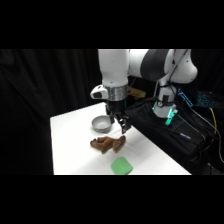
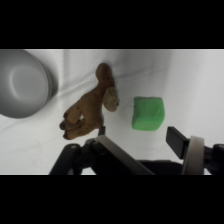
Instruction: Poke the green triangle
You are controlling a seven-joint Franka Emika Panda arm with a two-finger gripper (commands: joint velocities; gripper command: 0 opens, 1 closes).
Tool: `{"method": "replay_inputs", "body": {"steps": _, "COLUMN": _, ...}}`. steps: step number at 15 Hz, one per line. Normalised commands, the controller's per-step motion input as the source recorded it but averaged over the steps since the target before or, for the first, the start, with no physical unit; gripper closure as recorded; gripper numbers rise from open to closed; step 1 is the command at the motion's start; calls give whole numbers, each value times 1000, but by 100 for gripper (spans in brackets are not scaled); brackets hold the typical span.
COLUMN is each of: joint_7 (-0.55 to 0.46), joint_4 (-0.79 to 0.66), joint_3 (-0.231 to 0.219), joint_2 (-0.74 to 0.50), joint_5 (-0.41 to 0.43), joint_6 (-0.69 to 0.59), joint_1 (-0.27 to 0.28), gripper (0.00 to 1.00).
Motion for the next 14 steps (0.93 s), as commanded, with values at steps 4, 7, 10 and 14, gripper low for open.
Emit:
{"method": "replay_inputs", "body": {"steps": 4, "joint_7": 107, "joint_4": 309, "joint_3": 32, "joint_2": 304, "joint_5": -32, "joint_6": 88, "joint_1": 95, "gripper": 76}}
{"method": "replay_inputs", "body": {"steps": 7, "joint_7": 67, "joint_4": 226, "joint_3": 2, "joint_2": 326, "joint_5": -117, "joint_6": 163, "joint_1": 87, "gripper": 100}}
{"method": "replay_inputs", "body": {"steps": 10, "joint_7": 16, "joint_4": 231, "joint_3": -20, "joint_2": 374, "joint_5": -136, "joint_6": 213, "joint_1": 80, "gripper": 98}}
{"method": "replay_inputs", "body": {"steps": 14, "joint_7": -52, "joint_4": 264, "joint_3": -18, "joint_2": 400, "joint_5": -52, "joint_6": 215, "joint_1": 60, "gripper": 97}}
